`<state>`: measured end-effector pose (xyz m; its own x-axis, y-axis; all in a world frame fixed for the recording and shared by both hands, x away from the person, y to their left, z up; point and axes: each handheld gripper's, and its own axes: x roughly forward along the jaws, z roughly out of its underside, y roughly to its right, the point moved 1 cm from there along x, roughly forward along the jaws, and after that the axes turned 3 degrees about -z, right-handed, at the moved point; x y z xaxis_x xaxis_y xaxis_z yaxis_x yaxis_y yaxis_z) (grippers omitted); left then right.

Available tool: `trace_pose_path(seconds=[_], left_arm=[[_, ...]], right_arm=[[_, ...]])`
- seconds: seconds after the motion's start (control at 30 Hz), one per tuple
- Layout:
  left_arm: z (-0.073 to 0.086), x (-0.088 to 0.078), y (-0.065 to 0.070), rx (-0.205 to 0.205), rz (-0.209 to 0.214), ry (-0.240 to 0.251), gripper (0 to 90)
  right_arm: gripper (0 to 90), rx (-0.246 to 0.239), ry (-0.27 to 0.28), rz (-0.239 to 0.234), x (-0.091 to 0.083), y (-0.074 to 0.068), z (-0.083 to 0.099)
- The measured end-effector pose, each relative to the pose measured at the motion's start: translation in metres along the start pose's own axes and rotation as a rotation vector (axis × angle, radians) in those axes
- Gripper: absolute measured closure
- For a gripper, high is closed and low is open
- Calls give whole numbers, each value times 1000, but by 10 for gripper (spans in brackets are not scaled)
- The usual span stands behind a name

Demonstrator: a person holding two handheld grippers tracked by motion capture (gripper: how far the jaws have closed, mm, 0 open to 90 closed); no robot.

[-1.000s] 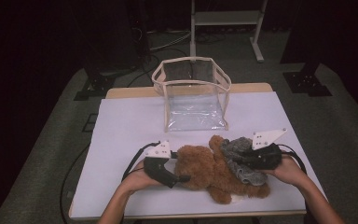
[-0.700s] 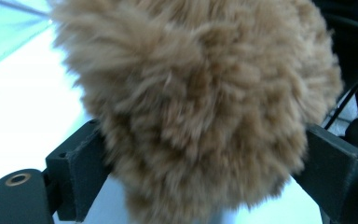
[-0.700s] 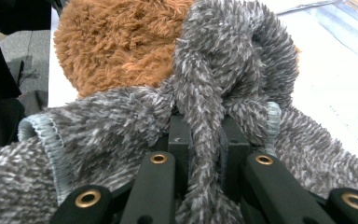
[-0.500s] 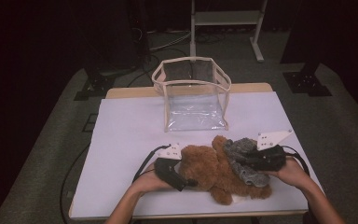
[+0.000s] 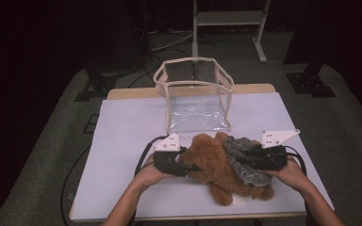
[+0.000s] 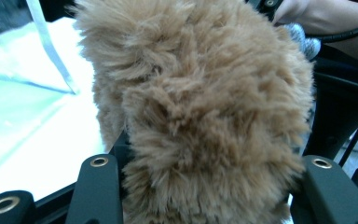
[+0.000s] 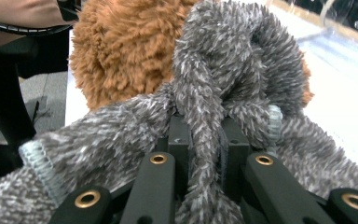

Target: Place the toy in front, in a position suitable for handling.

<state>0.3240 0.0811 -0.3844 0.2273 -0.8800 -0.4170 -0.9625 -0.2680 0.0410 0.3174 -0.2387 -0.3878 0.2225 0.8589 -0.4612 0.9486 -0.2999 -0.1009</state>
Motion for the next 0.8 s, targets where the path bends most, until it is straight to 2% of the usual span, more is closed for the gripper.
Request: trace_pose_path(seconds=[0.03,0.13,0.2,0.23,0.3,0.33,0.4,0.43,0.53,0.57,0.7,0.77,0.8], left_arm=[[0,0,0,0,0,0,456],[-17,-15,-5,24,-21,13,456],[-34,-29,-7,57,-44,3,456],[-34,-29,-7,57,-44,3,456],[-47,-39,-8,92,-59,-5,455],[-59,-48,-7,111,-69,-3,454],[-65,-51,-7,125,-72,-4,453],[-72,-51,-5,151,-75,-28,443],[-72,-45,-2,169,-68,-56,421],[-70,-38,0,176,-64,-65,415],[-72,-30,5,186,-52,-45,407],[-79,-25,11,215,-56,-46,404],[-79,-25,11,215,-56,-46,403]], right_arm=[[780,0,0,0,0,0,0],[781,7,56,-12,4,1,-9],[781,10,92,-20,10,2,-17],[781,10,92,-20,10,2,-17],[781,9,124,-31,15,2,-24],[781,11,157,-44,17,2,-29],[781,12,172,-49,18,2,-31],[781,11,186,-54,19,1,-32],[779,21,184,-49,18,2,-27],[778,40,165,-44,13,4,-16],[776,55,141,-32,0,5,-5],[776,36,116,-7,-19,5,-8],[776,36,116,-7,-19,5,-8]])
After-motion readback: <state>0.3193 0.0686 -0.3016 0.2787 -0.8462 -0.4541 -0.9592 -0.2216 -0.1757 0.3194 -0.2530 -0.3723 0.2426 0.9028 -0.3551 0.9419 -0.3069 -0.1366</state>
